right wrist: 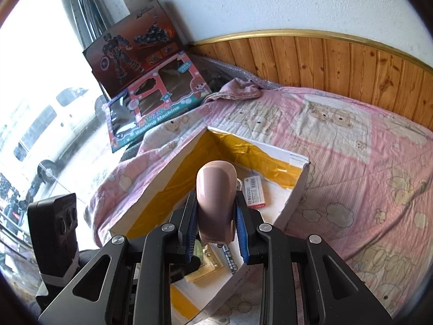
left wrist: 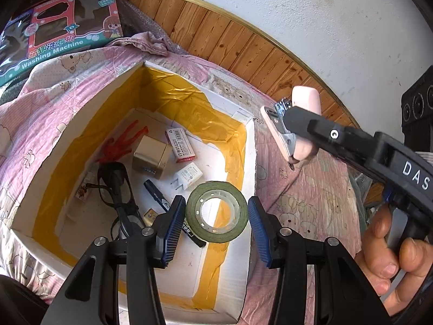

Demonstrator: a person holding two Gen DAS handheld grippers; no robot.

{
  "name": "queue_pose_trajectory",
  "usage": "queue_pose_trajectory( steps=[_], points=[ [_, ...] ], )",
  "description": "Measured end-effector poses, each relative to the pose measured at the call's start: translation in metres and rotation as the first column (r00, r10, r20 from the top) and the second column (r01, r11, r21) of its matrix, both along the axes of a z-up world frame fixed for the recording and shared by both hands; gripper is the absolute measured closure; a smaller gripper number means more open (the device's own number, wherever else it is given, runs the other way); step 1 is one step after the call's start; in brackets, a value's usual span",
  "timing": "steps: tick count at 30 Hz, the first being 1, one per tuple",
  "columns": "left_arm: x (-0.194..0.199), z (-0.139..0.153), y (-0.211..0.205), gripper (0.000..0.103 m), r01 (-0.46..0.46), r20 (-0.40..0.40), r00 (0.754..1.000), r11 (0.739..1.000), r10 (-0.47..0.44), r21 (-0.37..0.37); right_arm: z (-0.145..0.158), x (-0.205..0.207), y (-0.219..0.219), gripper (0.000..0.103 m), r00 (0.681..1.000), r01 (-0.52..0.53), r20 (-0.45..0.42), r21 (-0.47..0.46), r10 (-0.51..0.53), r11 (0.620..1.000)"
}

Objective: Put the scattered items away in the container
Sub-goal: 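Lift the stapler and tape roll and carry them over the cardboard box, then lower the stapler and tape roll into the box and open both tools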

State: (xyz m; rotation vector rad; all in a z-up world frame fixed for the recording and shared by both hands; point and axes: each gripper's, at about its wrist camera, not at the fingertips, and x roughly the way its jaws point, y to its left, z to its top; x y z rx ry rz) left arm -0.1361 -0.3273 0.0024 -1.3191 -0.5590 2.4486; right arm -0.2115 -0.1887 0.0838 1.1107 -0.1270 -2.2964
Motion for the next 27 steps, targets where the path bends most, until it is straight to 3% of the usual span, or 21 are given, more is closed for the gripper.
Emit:
queue_pose_trajectory(
  steps=[11,17,22,24,26,27],
  points=[
    [-0.031,-0.033,0.015,0.054,-0.046,0.122,0.992,0.999,0.043,0.021,-0.028,-0.047,-0.033,0.076,0.996,-0.056,0.074,0.044,0.052,0.997],
    [-0.037,-0.054,0.006,0.054,-0.112,0.205,0.975,0.982,0.08,0.15,-0.041,-0.076,-0.056,0.076,0.991,-0.084,0.108,0.071,0.076,0.994],
    [-0.045,-0.064,0.005,0.054,-0.127,0.243,0.967,0.974,0.078,0.19,-0.051,-0.102,-0.078,0.076,0.988,-0.122,0.109,0.125,0.109,0.985],
    [-0.049,-0.067,0.002,0.053,-0.137,0.254,0.963,0.973,0.088,0.184,-0.057,-0.109,-0.089,0.073,0.99,-0.133,0.076,0.193,0.121,0.972],
    [-0.053,-0.073,-0.002,0.049,-0.134,0.284,0.956,0.969,0.071,0.21,-0.063,-0.114,-0.09,0.051,0.992,-0.122,0.059,0.241,0.111,0.963],
    [-0.053,-0.073,-0.005,0.047,-0.14,0.284,0.956,0.969,0.078,0.205,-0.064,-0.116,-0.088,0.051,0.992,-0.121,0.065,0.237,0.109,0.964]
  ],
)
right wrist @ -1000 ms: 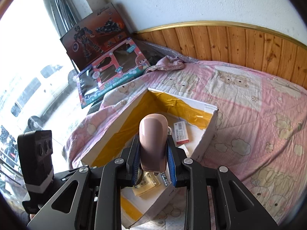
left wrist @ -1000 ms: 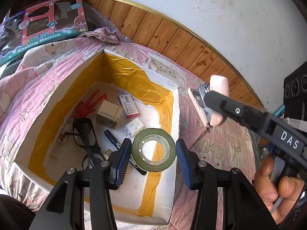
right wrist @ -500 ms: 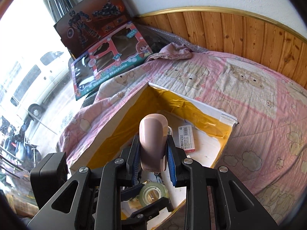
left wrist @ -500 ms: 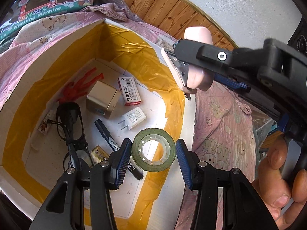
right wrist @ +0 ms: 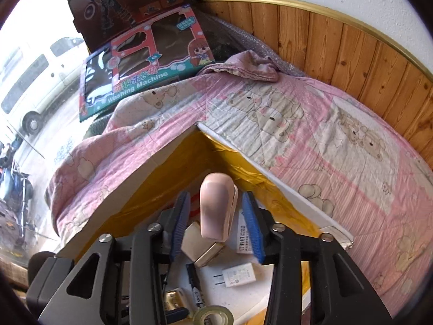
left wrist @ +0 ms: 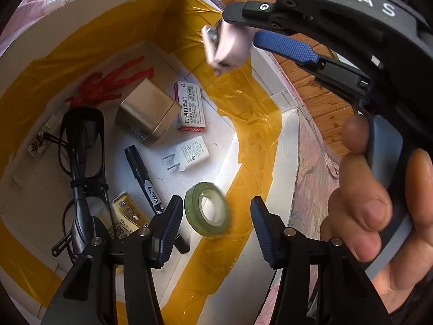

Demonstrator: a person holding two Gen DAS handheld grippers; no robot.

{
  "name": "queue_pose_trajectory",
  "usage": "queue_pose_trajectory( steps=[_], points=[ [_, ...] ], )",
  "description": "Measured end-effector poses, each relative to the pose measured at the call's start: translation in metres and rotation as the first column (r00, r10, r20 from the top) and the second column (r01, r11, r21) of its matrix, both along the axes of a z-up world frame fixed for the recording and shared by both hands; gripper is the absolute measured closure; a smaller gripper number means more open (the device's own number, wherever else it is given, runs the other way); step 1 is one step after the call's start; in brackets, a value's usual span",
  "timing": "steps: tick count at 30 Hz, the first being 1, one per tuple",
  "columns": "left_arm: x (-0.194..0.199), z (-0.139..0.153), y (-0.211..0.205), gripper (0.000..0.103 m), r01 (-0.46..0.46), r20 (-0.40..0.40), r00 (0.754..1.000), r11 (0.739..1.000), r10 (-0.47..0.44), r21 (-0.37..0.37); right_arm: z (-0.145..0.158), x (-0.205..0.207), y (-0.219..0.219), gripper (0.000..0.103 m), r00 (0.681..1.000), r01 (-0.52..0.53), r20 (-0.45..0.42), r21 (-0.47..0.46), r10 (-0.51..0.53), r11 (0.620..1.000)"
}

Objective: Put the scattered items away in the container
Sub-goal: 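Lower the stapler and tape roll into the box and open both tools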

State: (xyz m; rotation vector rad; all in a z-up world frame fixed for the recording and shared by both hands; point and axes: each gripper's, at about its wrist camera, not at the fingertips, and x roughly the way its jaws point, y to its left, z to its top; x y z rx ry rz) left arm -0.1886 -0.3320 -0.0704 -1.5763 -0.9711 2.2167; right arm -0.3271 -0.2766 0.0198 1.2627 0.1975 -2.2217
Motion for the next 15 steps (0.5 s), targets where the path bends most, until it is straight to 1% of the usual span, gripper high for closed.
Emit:
queue_pose_trajectory(
  steps=[2,5,7,10,15],
  points=[
    [0.003,0.003,-0.006,0.045,-0.001,-0.023,1.0,1.0,0.001,-0.018,0.0,0.001,0.009,0.051,1.0,0.007,0.021,-0.028,-0.006,1.0],
    [0.009,0.007,-0.013,0.045,-0.006,-0.031,1.0,1.0,0.005,-0.014,0.004,0.01,0.026,0.051,0.999,0.028,0.047,-0.064,-0.025,0.998],
    [0.016,0.011,-0.017,0.045,-0.005,-0.042,0.999,0.999,0.004,-0.034,0.007,0.021,0.037,0.051,0.998,0.031,0.063,-0.088,-0.026,0.996],
    [0.032,0.023,-0.02,0.045,0.003,-0.08,0.997,0.993,-0.013,-0.116,0.015,0.046,0.049,0.051,0.998,0.016,0.058,-0.083,-0.012,0.996],
    [0.064,0.047,-0.021,0.045,0.023,-0.144,0.988,0.965,-0.062,-0.261,0.028,0.095,0.061,0.051,0.999,-0.03,0.028,-0.05,0.031,0.998]
  ],
)
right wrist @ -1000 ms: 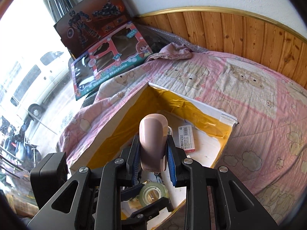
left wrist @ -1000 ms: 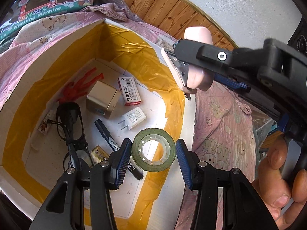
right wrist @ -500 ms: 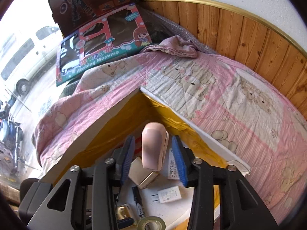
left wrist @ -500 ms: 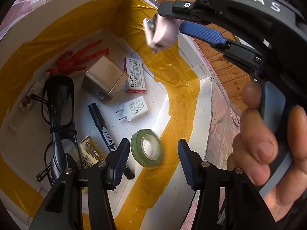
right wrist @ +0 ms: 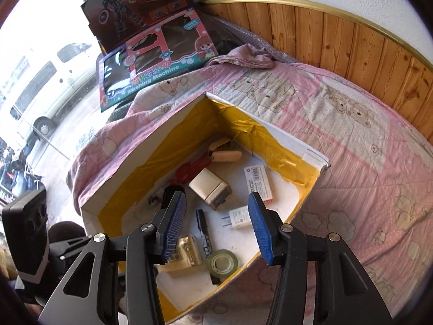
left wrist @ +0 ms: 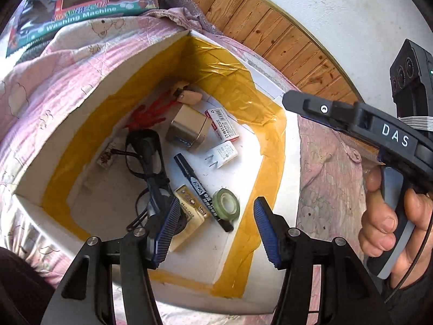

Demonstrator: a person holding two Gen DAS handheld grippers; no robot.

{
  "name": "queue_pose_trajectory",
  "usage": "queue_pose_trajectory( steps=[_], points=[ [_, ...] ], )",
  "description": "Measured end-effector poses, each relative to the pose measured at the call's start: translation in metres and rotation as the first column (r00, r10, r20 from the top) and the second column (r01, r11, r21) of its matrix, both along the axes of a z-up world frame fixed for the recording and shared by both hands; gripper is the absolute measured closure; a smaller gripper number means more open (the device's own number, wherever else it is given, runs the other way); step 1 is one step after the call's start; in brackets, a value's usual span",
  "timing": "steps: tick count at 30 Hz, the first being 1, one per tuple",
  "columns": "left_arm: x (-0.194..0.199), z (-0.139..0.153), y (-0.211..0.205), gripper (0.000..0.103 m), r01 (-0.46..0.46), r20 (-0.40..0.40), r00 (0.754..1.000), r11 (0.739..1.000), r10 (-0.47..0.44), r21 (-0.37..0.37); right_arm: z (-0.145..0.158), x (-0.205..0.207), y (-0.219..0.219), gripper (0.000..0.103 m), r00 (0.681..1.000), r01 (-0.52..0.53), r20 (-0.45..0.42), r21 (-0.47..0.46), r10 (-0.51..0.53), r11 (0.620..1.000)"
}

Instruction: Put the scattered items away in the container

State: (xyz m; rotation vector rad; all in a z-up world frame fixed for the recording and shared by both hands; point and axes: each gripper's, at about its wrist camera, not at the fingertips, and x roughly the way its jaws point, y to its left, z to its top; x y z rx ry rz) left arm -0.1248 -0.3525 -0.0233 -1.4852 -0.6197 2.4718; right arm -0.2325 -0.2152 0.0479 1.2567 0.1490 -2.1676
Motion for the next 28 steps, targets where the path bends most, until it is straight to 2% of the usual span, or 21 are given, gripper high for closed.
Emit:
queue_pose_trajectory(
  steps=[2,8,13,18,22,25,28],
  points=[
    [0.01,0.008,0.0,0.045,0.006,-0.009,1.0,0.999,-0.006,-0.042,0.003,0.02,0.001,0.051,0.999,-0.026,-0.021,0.034,0.027,0.999],
    [0.03,0.02,0.002,0.044,0.01,-0.018,1.0,0.995,-0.012,-0.095,-0.001,0.071,0.003,0.051,0.993,-0.085,-0.062,0.165,0.096,0.983],
    [0.052,0.04,0.008,0.039,0.013,-0.068,0.997,0.98,-0.027,-0.199,-0.016,0.095,0.006,0.051,0.99,-0.096,-0.074,0.287,0.122,0.953],
    [0.068,0.052,0.011,0.039,0.016,-0.095,0.995,0.969,-0.041,-0.245,-0.029,0.101,0.012,0.051,0.995,-0.094,-0.015,0.282,0.103,0.955],
    [0.076,0.058,0.013,0.039,0.02,-0.102,0.994,0.968,-0.047,-0.25,-0.025,0.105,0.015,0.051,0.996,-0.093,0.017,0.197,0.092,0.976],
    [0.08,0.062,0.013,0.039,0.016,-0.112,0.993,0.968,-0.046,-0.252,-0.016,0.111,0.012,0.051,0.995,-0.093,-0.001,0.178,0.095,0.98],
    [0.084,0.067,0.013,0.039,0.015,-0.122,0.991,0.967,-0.048,-0.254,-0.009,0.115,0.006,0.051,0.995,-0.089,-0.035,0.203,0.098,0.975]
  ],
)
